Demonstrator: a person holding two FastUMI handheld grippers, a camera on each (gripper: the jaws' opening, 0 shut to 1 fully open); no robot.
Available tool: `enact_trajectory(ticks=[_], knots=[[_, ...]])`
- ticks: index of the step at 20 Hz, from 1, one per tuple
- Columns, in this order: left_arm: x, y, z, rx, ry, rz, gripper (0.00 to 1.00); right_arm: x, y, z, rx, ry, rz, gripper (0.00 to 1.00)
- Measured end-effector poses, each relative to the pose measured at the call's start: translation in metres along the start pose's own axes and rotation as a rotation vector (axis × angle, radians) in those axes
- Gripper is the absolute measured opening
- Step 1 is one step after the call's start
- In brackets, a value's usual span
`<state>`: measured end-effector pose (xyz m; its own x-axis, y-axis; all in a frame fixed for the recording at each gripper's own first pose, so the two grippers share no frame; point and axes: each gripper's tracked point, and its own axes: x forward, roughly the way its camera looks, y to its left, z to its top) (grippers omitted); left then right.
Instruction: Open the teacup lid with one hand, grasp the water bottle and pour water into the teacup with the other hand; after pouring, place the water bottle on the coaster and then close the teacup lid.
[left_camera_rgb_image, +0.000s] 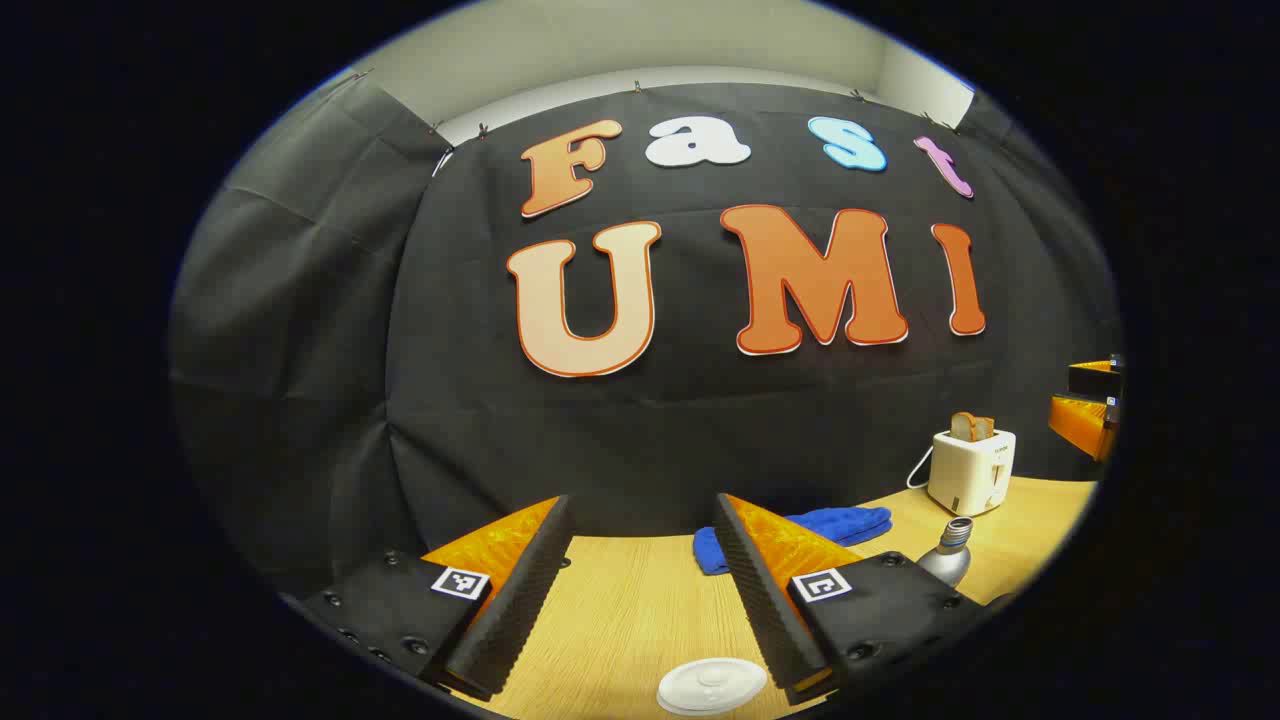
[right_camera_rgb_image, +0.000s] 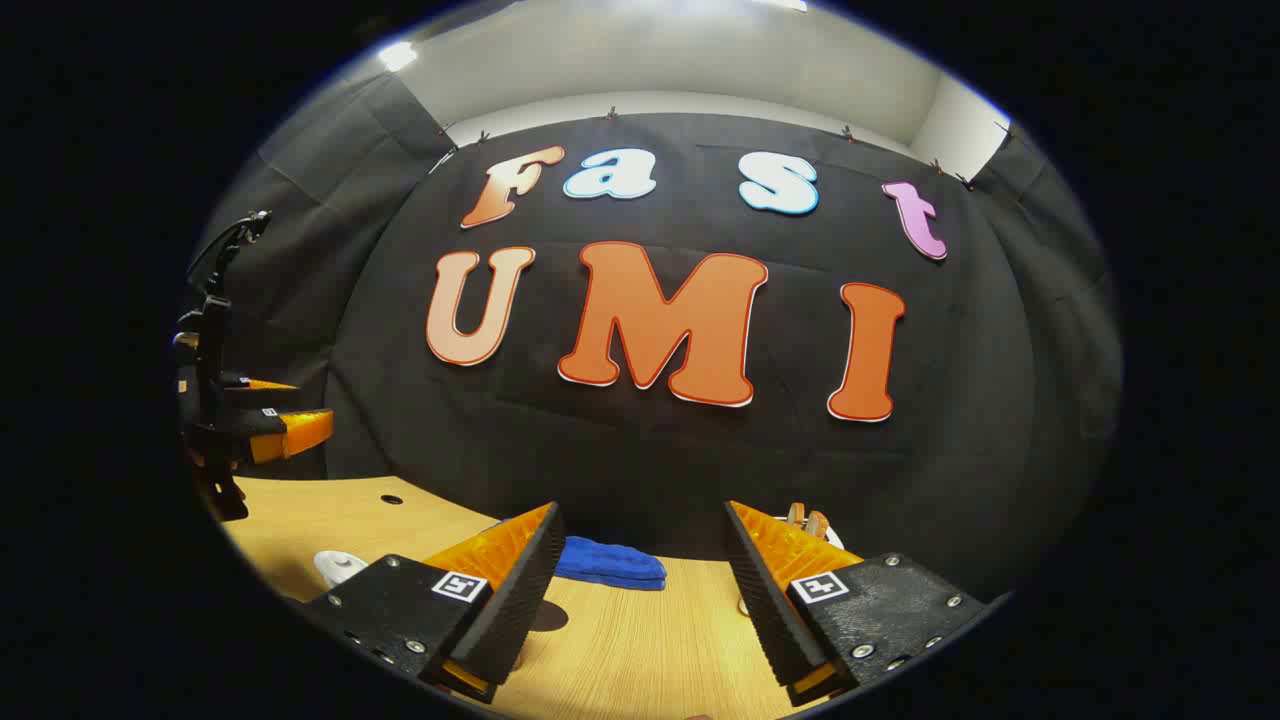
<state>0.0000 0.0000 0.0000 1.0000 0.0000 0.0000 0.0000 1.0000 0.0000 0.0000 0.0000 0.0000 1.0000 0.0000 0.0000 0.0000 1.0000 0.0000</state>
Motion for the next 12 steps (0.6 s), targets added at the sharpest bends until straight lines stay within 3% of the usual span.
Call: enact_trajectory(ticks=[12], knots=[[-0.009,0.002,0.002,0.002,-0.018,0.004,0.94,-0.004,0.013,0.002,0.017,-0.012,0.028,0.95]])
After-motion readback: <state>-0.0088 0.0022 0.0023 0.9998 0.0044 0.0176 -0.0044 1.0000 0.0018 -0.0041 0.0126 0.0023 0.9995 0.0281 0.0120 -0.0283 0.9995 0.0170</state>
